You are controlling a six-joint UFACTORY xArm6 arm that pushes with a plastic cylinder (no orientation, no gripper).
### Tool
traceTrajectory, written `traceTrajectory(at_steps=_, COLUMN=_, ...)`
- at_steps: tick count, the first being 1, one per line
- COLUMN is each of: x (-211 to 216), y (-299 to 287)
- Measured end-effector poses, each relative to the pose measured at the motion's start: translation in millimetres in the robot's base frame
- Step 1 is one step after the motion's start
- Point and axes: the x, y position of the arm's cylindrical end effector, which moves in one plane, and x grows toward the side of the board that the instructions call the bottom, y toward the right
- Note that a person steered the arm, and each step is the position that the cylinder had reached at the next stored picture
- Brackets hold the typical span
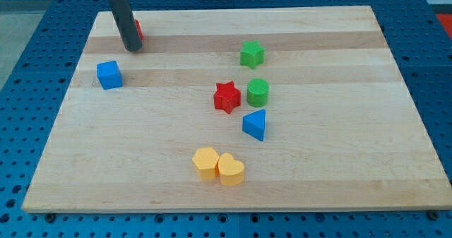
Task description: Move the red circle up and left a bit
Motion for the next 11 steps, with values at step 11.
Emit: traceTrajectory(at_steps=11, x=-57.2, y=4.9)
